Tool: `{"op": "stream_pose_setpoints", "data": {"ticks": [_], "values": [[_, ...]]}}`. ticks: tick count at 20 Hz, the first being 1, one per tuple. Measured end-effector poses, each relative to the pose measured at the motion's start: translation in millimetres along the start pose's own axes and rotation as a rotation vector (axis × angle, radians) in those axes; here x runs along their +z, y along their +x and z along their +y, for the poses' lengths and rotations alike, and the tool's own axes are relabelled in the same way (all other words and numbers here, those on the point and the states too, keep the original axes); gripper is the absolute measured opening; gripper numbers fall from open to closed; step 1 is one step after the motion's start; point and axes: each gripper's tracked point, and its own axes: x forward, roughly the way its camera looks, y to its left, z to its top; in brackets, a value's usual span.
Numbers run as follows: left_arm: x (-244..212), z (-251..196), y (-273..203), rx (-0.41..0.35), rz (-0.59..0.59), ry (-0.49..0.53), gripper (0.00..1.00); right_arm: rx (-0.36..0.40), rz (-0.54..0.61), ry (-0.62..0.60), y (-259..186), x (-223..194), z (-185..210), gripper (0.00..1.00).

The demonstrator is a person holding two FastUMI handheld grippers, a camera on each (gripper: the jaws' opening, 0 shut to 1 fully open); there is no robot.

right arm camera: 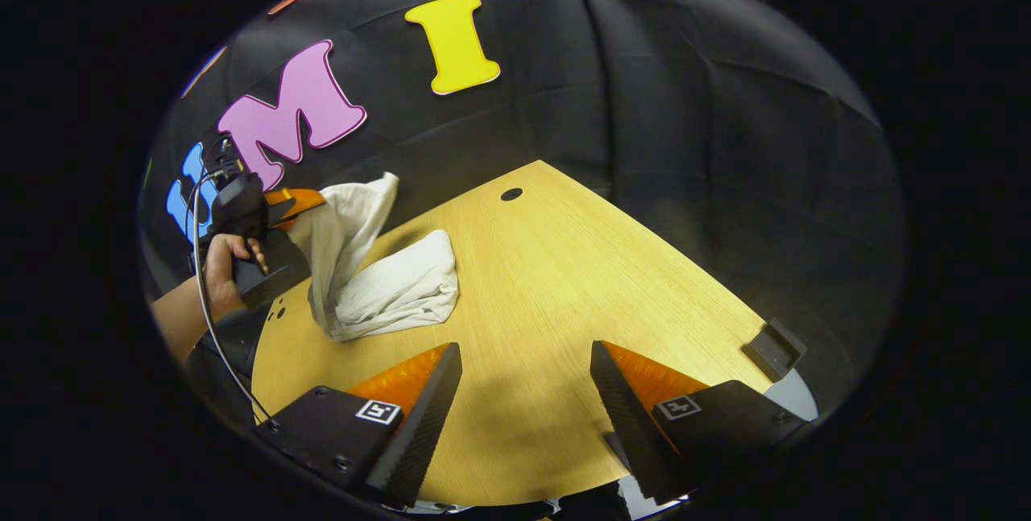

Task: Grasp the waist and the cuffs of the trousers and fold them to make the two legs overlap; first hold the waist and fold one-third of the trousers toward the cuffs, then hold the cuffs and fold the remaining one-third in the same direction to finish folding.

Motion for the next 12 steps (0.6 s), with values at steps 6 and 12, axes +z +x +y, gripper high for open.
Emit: {"op": "stream_pose_setpoints", "data": {"ticks": [6,12], "values": [[-62.9,-22.7,25.2,0.022,0.106,0.067,0.05,0.044,0.022,-0.036,5.5,4.8,-10.6,0.99],[-103.1,-17.9,17.3,0.071,0.155,0.034,0.15,0.091,0.051,-0.085,11.5,-0.1,-10.0,0.99]]}}
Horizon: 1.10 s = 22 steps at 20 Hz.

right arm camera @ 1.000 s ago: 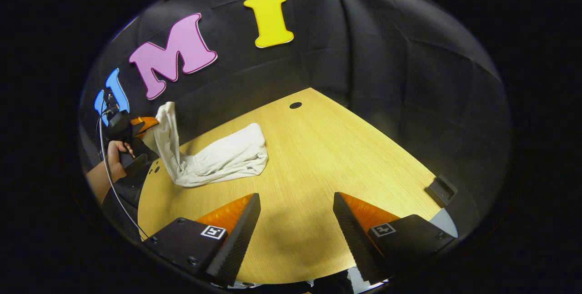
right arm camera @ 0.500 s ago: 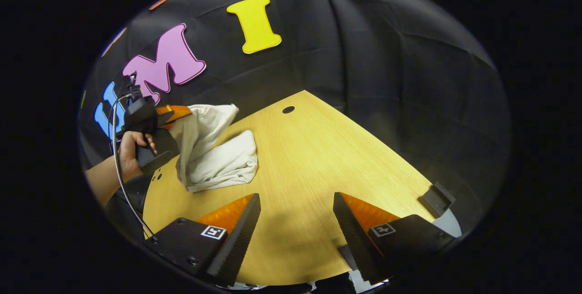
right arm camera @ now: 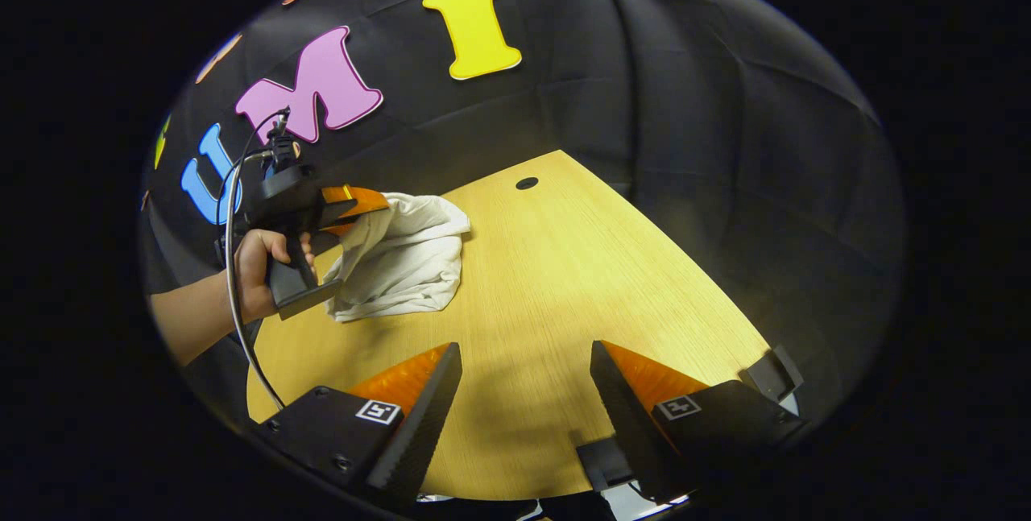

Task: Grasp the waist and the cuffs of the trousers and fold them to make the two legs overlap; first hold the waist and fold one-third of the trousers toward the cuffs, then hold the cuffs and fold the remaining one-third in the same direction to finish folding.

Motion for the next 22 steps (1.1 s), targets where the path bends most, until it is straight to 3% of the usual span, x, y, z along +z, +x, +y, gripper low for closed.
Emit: {"op": "stream_pose_setpoints", "data": {"ticks": [3,5,6,7,8,11,14,16,19,22], "values": [[-9.9,13.5,-12.2,0.031,0.023,0.005,0.47,0.004,-0.014,0.012,3.5,6.5,6.0,0.99],[-11.1,24.2,-29.9,0.028,0.009,0.04,0.54,0.01,-0.007,0.023,6.3,2.8,13.7,0.99],[-14.3,34.5,-40.3,0.037,0.01,0.077,0.64,0.015,0.002,0.022,7.2,-2.0,19.2,0.99],[-20.2,49.0,-53.5,0.064,0.021,0.12,0.84,0.023,0.012,0.015,8.0,-6.7,26.5,0.99],[-25.3,66.2,-66.8,0.101,0.029,0.161,0.95,0.031,0.018,0.005,10.0,-8.3,34.4,0.99],[-32.3,102.1,-121.9,0.159,0.011,0.21,0.96,0.053,-0.006,-0.004,14.9,-1.9,66.0,0.99],[-33.0,115.0,-190.1,0.146,-0.035,0.137,0.92,0.062,-0.025,-0.01,11.4,-2.8,96.3,0.99],[-30.5,123.7,-231.4,0.146,-0.076,0.121,0.96,0.074,-0.04,-0.024,7.2,-3.6,121.9,0.99],[-36.1,125.4,-293.9,0.099,-0.094,0.191,0.92,0.109,-0.056,-0.057,-3.1,-4.0,157.6,0.99],[-26.1,148.2,-348.4,0.154,-0.185,0.26,0.96,0.11,-0.136,-0.141,-23.5,17.5,174.5,0.99]]}}
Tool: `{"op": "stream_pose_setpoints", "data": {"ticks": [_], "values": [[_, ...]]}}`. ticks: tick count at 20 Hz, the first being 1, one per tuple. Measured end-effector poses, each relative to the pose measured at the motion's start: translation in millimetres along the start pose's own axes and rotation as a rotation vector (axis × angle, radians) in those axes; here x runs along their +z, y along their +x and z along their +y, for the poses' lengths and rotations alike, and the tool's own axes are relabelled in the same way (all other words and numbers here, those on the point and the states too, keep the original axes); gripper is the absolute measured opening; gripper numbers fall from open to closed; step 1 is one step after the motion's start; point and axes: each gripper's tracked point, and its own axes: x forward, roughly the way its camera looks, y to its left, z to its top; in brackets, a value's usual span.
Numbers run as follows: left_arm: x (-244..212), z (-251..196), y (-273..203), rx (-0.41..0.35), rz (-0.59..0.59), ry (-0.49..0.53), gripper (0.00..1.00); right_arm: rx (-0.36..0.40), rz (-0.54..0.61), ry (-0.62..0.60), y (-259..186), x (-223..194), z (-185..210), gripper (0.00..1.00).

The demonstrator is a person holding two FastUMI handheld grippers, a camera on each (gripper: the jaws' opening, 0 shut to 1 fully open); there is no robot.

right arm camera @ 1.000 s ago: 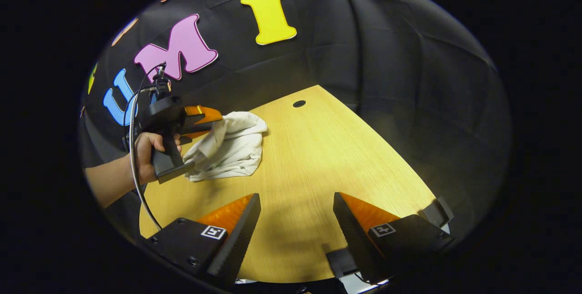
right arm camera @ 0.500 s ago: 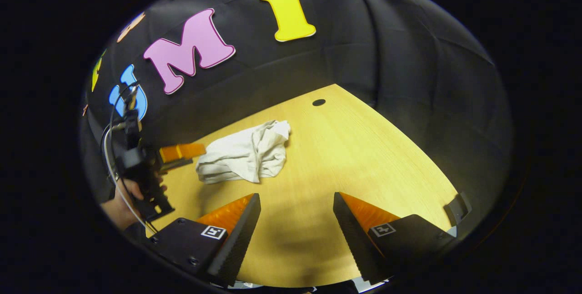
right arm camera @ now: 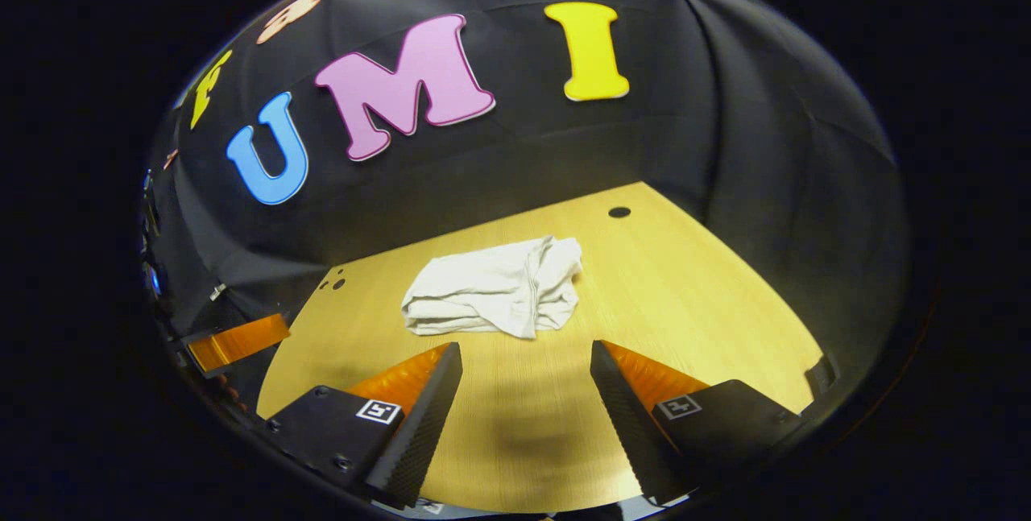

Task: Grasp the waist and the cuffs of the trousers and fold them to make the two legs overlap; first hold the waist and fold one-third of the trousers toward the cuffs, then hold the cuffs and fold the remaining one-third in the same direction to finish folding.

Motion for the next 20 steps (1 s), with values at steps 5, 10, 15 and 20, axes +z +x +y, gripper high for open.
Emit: {"op": "stream_pose_setpoints", "data": {"ticks": [5,10,15,20], "values": [[5.0,45.8,-66.0,0.145,-0.108,0.002,0.96,0.016,-0.124,-0.075,-37.7,24.4,36.9,0.98],[1.9,69.3,-102.0,0.22,-0.162,0.01,0.96,0.036,-0.128,-0.1,-57.5,-0.4,67.7,0.98],[-7.8,75.9,-110.1,0.212,-0.158,0.01,0.96,0.025,-0.149,-0.079,-77.3,-10.4,78.8,0.98],[-35.1,75.7,-108.5,0.193,-0.068,0.007,0.96,-0.019,-0.119,-0.05,-86.4,-31.1,70.5,0.99]]}}
